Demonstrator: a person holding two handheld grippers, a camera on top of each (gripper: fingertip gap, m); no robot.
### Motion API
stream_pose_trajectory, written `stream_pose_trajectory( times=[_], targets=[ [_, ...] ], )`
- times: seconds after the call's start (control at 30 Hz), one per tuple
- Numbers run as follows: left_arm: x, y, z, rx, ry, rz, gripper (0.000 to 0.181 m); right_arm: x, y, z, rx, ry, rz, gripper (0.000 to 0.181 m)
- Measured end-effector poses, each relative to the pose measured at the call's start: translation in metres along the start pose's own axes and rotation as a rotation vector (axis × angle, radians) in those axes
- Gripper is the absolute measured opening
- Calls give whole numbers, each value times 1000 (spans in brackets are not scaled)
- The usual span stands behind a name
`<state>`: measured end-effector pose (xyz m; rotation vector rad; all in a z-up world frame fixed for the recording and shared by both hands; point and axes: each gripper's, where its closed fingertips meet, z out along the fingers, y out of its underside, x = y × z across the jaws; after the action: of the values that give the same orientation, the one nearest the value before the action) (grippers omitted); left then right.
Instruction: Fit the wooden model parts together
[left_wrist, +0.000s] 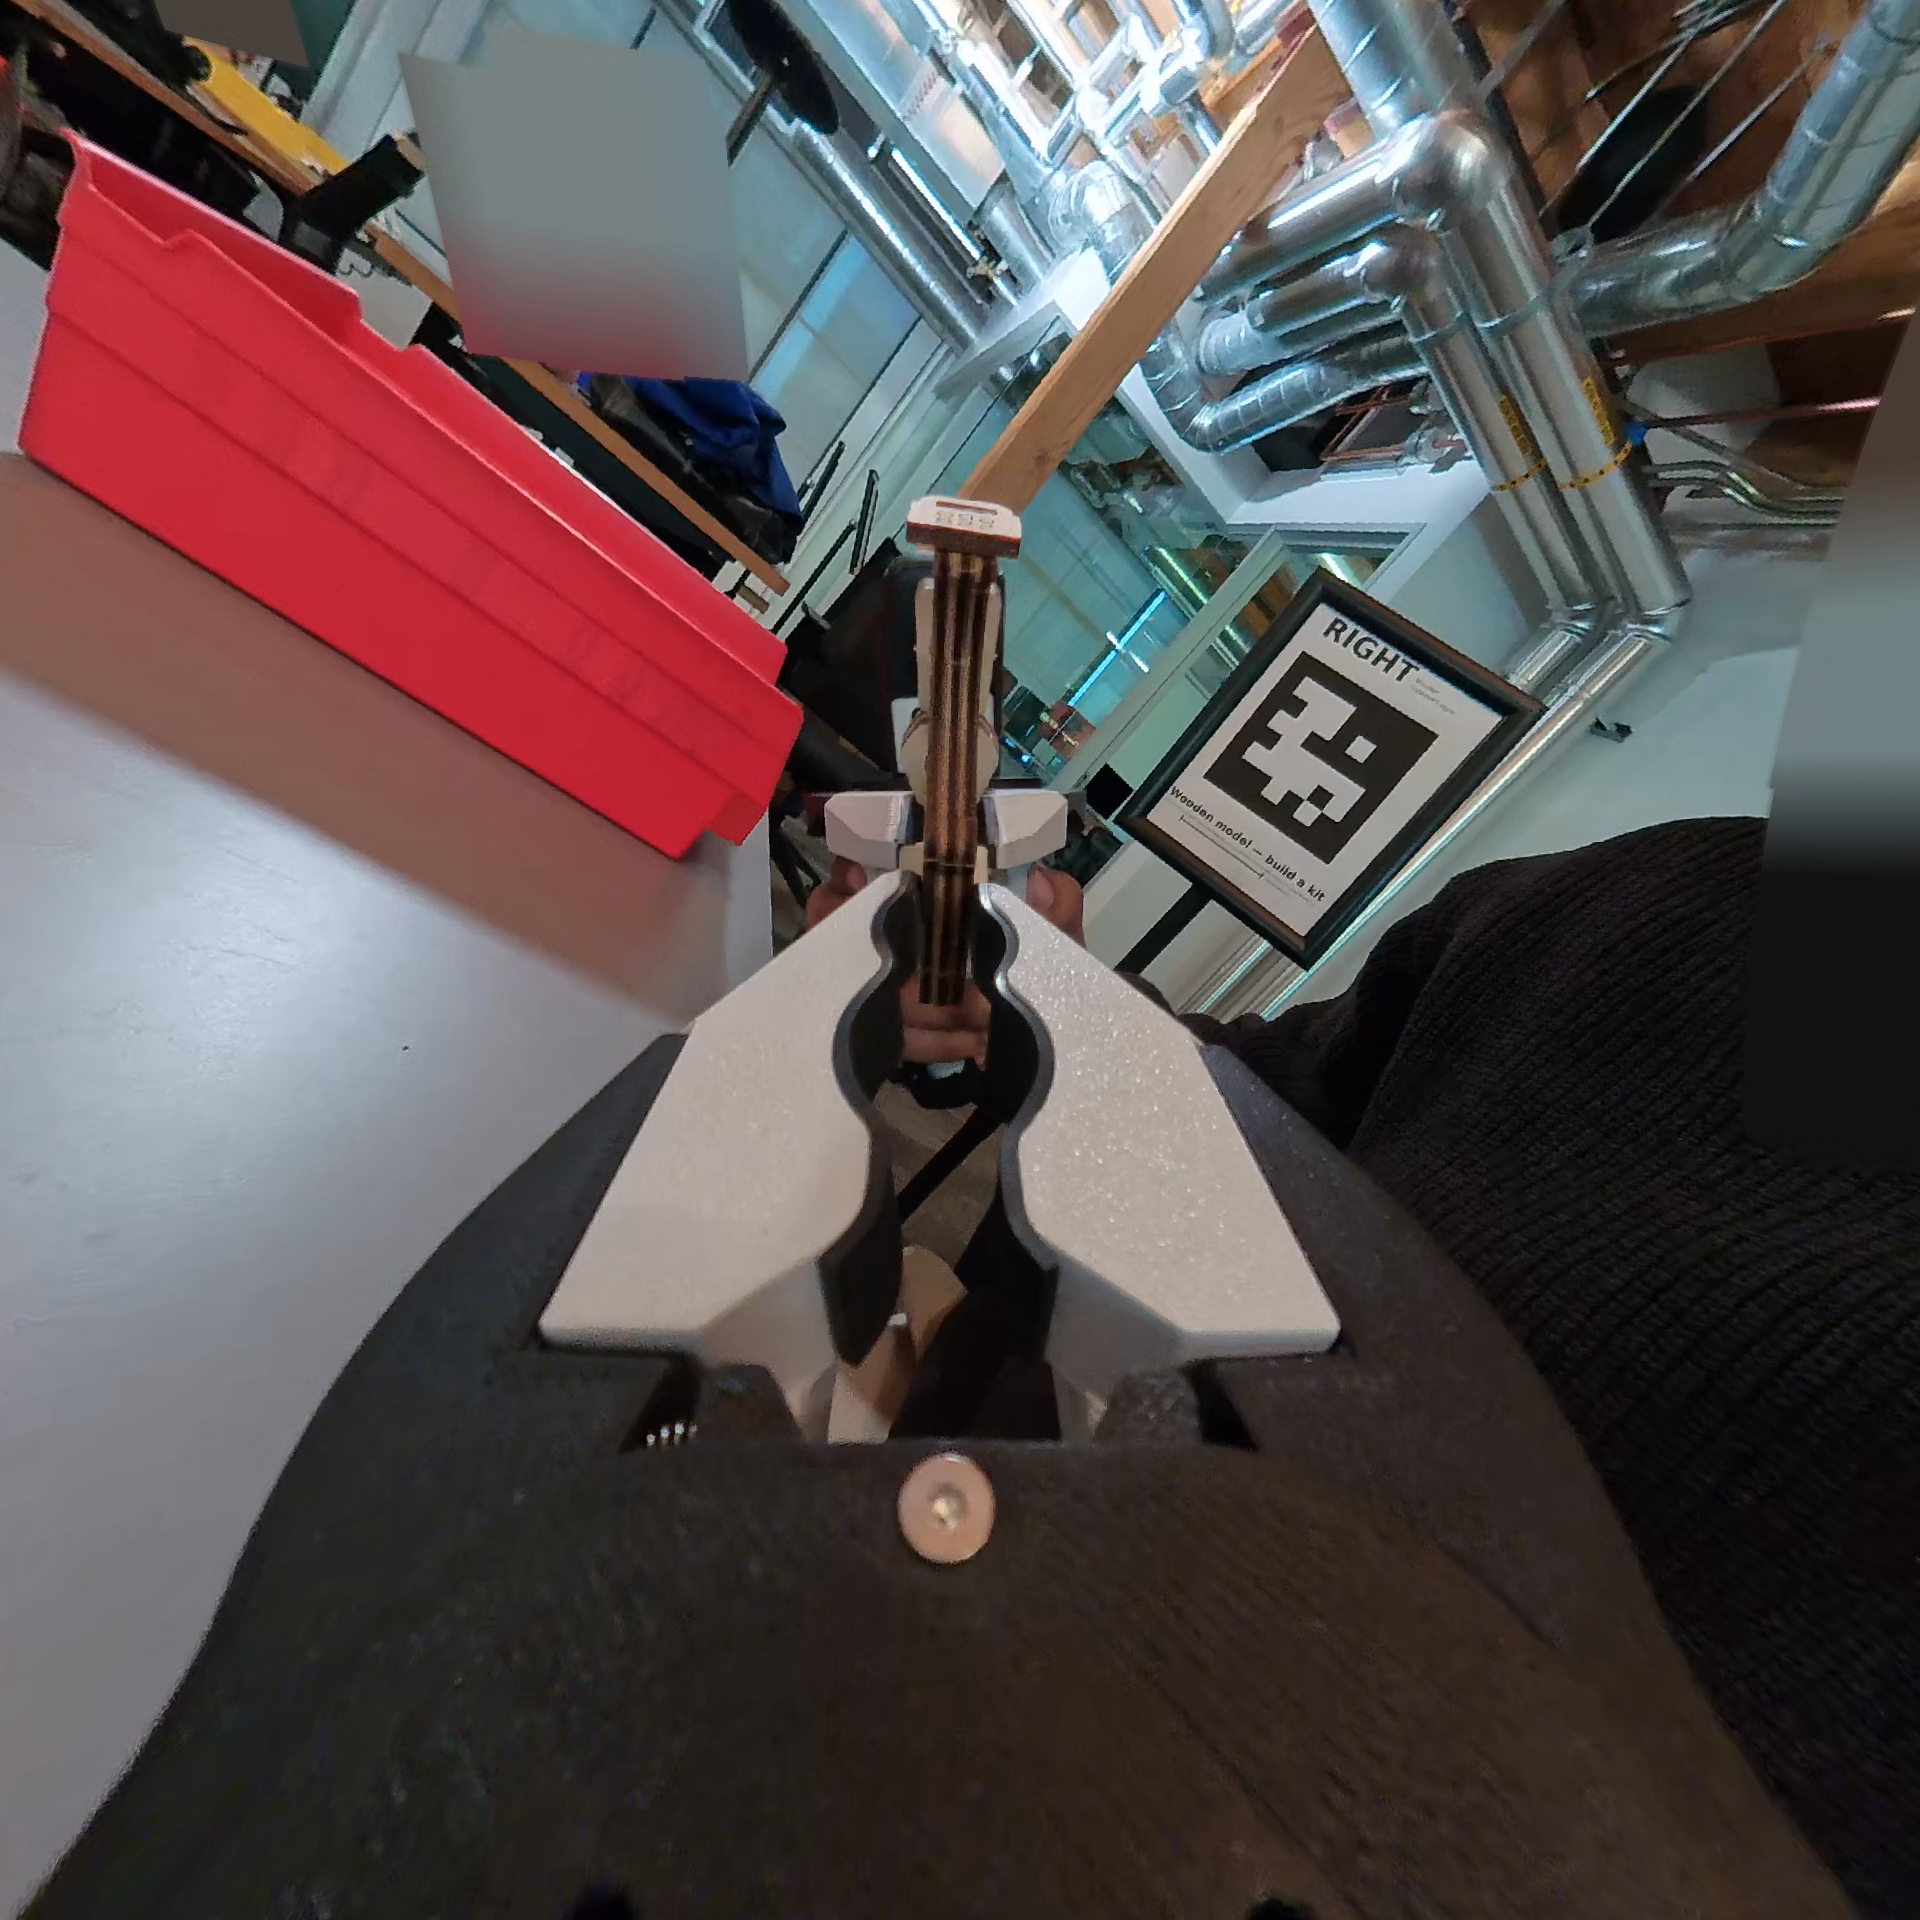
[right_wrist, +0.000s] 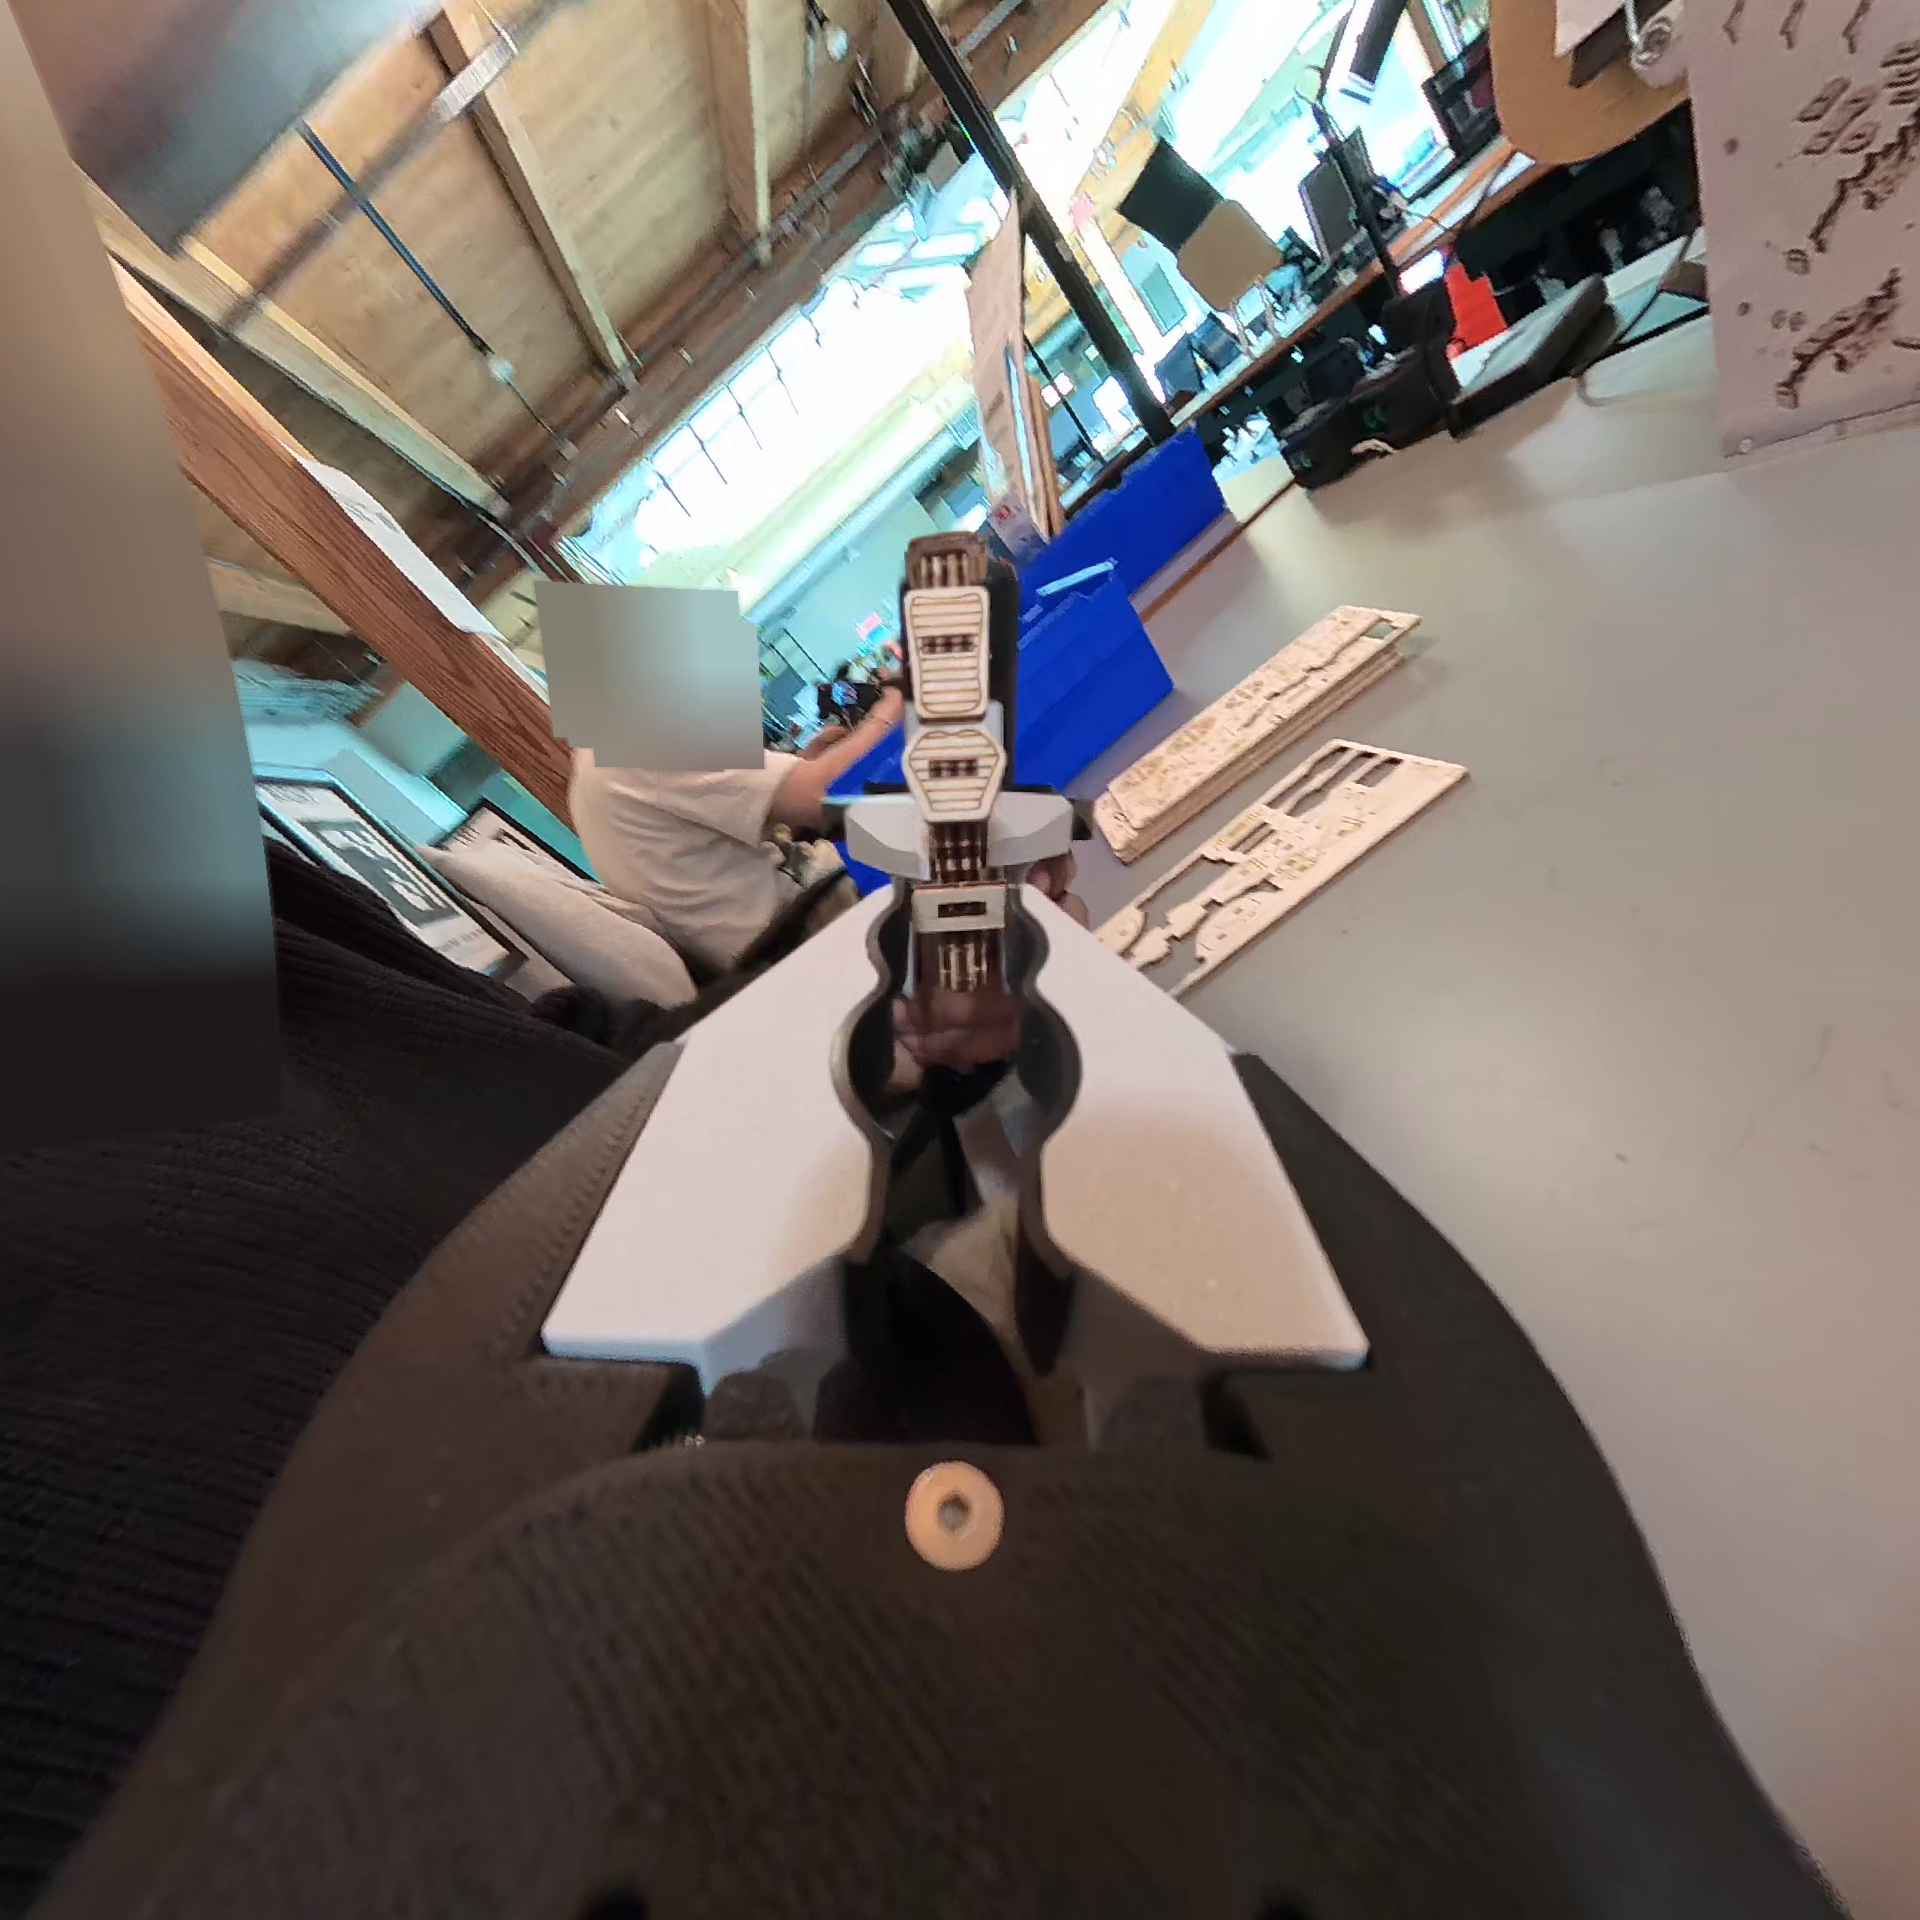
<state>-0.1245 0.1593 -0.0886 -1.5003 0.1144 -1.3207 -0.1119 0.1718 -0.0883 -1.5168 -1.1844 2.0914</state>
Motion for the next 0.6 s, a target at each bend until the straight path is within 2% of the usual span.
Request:
stream_pose_trajectory(
  times=[0.2,0.6],
  targets=[
    [-7,7,0,-58,-33,-36,7,7,7,-1,-73,66,-72,17],
    [-14,16,0,-122,-78,-47,7,15,17,-2,-150,92,-81,17]
  ],
)
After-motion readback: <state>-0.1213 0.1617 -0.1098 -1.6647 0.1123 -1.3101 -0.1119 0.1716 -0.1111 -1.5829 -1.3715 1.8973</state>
